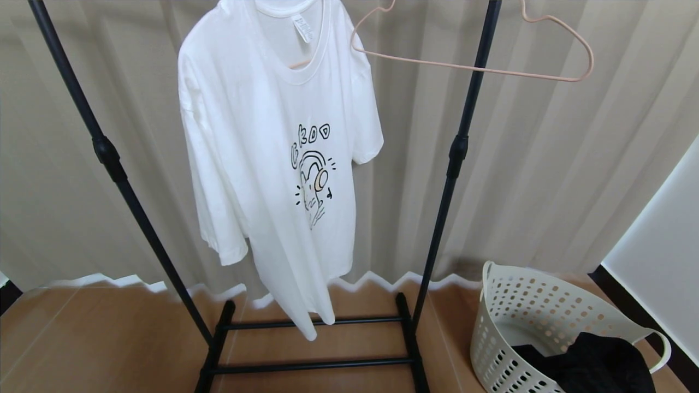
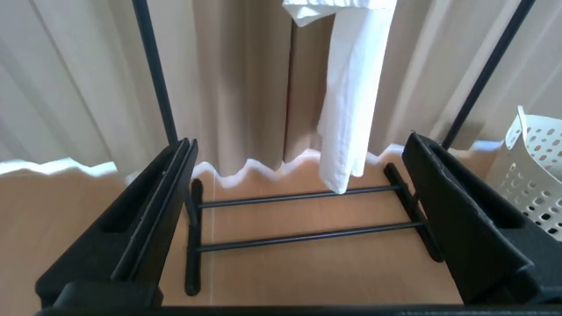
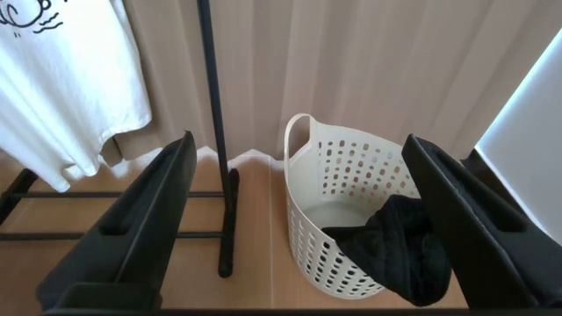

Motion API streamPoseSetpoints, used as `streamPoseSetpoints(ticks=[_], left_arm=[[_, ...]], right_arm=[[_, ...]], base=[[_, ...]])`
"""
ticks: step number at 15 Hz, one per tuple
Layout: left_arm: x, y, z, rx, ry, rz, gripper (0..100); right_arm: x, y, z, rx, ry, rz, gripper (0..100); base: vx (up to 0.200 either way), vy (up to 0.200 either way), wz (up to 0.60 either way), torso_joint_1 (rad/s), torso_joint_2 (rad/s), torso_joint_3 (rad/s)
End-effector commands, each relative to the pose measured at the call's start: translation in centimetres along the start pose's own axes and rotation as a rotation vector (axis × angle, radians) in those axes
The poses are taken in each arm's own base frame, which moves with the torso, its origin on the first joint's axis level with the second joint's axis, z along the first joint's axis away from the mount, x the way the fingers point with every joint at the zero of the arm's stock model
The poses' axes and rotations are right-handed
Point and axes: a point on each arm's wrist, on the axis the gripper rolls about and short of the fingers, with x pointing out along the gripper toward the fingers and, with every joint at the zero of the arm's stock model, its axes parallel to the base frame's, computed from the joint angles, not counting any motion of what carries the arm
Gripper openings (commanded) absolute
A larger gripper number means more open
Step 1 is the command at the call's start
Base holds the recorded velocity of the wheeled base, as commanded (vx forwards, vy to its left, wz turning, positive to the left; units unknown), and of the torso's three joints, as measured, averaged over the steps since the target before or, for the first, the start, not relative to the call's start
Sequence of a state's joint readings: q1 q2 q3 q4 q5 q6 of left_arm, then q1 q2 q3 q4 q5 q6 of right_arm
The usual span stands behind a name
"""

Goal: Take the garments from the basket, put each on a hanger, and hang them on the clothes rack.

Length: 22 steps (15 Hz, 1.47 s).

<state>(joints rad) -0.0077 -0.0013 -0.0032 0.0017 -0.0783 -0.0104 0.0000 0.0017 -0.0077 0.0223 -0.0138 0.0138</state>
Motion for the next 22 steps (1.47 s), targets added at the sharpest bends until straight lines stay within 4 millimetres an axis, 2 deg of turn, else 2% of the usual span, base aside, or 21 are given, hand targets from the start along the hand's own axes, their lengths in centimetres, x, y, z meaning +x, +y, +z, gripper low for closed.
streamPoseSetpoints(ticks=[1,7,9,18,22], left_arm=[[0.01,0.0,0.0,0.0,0.001,0.0,100],[0.01,0.0,0.0,0.0,0.001,0.0,100],[0.01,0.0,0.0,0.0,0.001,0.0,100],[0.01,0.0,0.0,0.0,0.001,0.0,100],[0.01,0.0,0.0,-0.002,0.001,0.0,100]], right_arm=[[0.01,0.0,0.0,0.0,0.002,0.0,100],[0.01,0.0,0.01,0.0,0.0,0.0,100],[0.01,0.0,0.0,0.0,0.002,0.0,100],[0.01,0.0,0.01,0.0,0.0,0.0,100],[0.01,0.0,0.01,0.0,0.001,0.002,100]], base=[[0.0,0.0,-0.6,-0.007,0.01,0.007],[0.0,0.0,-0.6,0.003,0.0,0.006],[0.0,0.0,0.0,0.0,0.0,0.0],[0.0,-0.2,0.0,0.0,0.0,0.002],[0.2,0.0,0.0,0.0,0.0,0.002]])
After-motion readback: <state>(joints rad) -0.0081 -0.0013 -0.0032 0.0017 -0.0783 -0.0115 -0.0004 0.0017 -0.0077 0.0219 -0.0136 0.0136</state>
